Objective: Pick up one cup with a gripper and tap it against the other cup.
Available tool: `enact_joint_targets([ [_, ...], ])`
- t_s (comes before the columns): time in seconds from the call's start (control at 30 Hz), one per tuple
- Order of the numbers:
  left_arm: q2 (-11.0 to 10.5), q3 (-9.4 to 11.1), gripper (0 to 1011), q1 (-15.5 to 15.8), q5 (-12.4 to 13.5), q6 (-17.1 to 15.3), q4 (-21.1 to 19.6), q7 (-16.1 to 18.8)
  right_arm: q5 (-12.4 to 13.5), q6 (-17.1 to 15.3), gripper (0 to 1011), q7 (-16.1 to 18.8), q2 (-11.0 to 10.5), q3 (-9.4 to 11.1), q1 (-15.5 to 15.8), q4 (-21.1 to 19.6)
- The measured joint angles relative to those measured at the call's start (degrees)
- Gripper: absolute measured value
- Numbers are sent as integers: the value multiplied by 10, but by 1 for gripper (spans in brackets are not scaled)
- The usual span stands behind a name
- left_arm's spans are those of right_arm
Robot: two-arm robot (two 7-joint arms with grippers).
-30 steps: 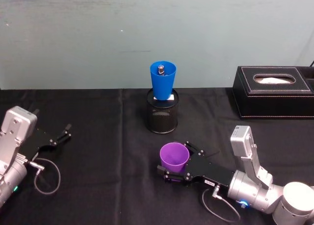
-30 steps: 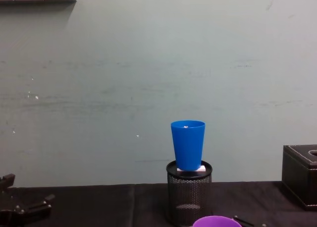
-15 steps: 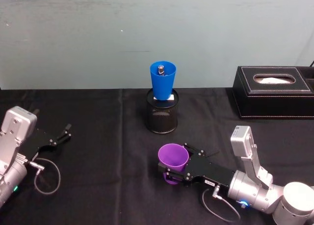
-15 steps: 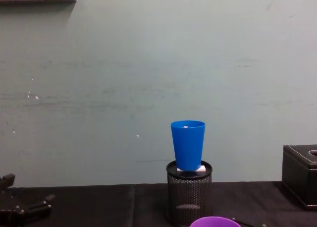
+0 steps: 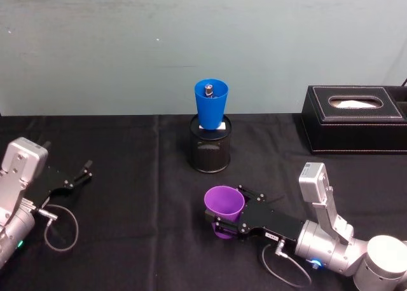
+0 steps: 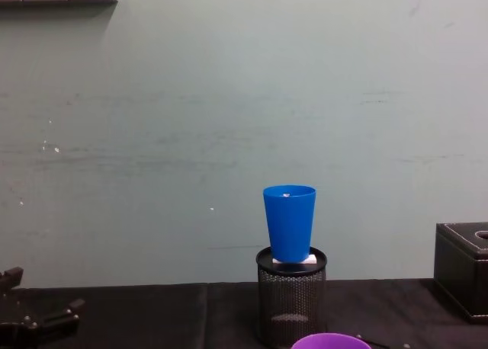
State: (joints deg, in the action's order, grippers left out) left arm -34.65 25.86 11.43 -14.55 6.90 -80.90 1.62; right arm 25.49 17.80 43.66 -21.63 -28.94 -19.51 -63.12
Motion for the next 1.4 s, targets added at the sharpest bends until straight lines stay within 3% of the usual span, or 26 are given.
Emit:
enact_joint_targets([
  [0.3,0,0,1000,0,0,0,0,0,-6,1,754,-3,-11,7,5,-30],
  [0.5,0,0,1000,0,0,0,0,0,6,-33,754,-6,-26,14,4,-76],
  [0.73,0,0,1000,0,0,0,0,0,49,-93,754,-8,-38,27,-6,-132],
  [0.93,0,0,1000,0,0,0,0,0,68,-136,754,-22,-47,28,-22,-169],
  [1.17,0,0,1000,0,0,0,0,0,83,-162,754,-42,-53,28,-31,-191],
  [1.4,0,0,1000,0,0,0,0,0,94,-165,754,-52,-57,23,-28,-196],
])
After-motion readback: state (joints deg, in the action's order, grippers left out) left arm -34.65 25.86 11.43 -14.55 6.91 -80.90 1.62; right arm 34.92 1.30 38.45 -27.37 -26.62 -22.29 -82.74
